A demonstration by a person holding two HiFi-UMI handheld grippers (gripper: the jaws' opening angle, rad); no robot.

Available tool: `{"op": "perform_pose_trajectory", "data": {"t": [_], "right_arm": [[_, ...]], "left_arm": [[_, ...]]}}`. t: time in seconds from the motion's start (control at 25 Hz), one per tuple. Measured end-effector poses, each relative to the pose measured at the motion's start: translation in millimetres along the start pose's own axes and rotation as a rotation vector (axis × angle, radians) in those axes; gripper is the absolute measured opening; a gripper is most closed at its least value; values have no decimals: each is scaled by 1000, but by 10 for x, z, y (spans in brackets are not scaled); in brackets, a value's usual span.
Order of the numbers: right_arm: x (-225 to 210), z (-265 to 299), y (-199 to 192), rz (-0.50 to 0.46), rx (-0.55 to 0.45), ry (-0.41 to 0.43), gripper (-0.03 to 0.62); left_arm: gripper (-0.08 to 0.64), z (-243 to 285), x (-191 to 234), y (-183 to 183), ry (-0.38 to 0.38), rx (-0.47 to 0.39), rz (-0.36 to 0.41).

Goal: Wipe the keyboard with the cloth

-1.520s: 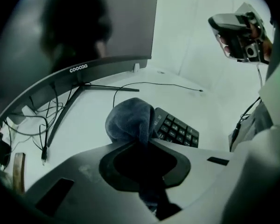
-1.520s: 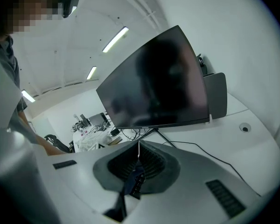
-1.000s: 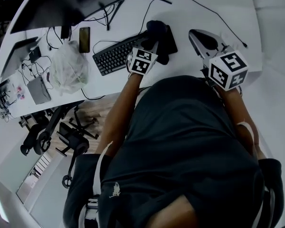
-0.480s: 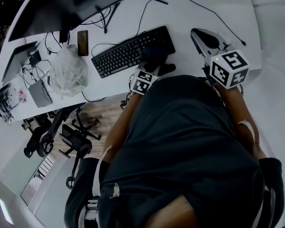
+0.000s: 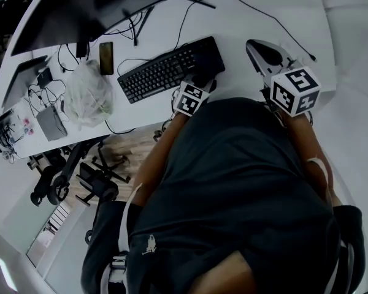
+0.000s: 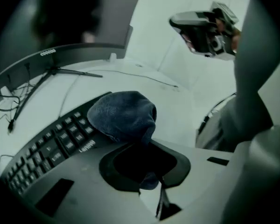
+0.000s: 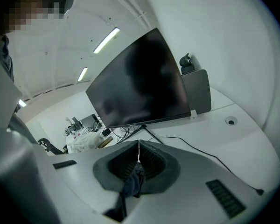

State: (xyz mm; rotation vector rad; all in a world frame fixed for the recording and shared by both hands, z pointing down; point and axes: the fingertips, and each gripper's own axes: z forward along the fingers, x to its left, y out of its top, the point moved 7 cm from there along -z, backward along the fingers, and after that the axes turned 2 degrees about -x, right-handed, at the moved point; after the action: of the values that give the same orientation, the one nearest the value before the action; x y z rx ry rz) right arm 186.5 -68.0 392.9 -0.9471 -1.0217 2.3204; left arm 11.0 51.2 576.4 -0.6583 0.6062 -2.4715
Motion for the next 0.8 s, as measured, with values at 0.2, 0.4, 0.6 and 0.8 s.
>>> {"op": "perform_pose_trajectory", "data": {"t": [0.2, 0.4, 0.6, 0.8], "right_arm": [[-20, 59, -14, 14, 4, 2, 11], [159, 108, -60, -8, 22, 41, 11], [105, 35, -65, -19, 11, 22, 11], [-48, -5, -92, 14, 14, -11, 11]], "left_arm": [[40, -68, 24, 128, -7, -21, -8], [40, 58, 623, 854, 123, -129, 71], [40, 142, 283, 453, 34, -75, -23], [40, 196, -207, 85, -101, 24, 5]]}}
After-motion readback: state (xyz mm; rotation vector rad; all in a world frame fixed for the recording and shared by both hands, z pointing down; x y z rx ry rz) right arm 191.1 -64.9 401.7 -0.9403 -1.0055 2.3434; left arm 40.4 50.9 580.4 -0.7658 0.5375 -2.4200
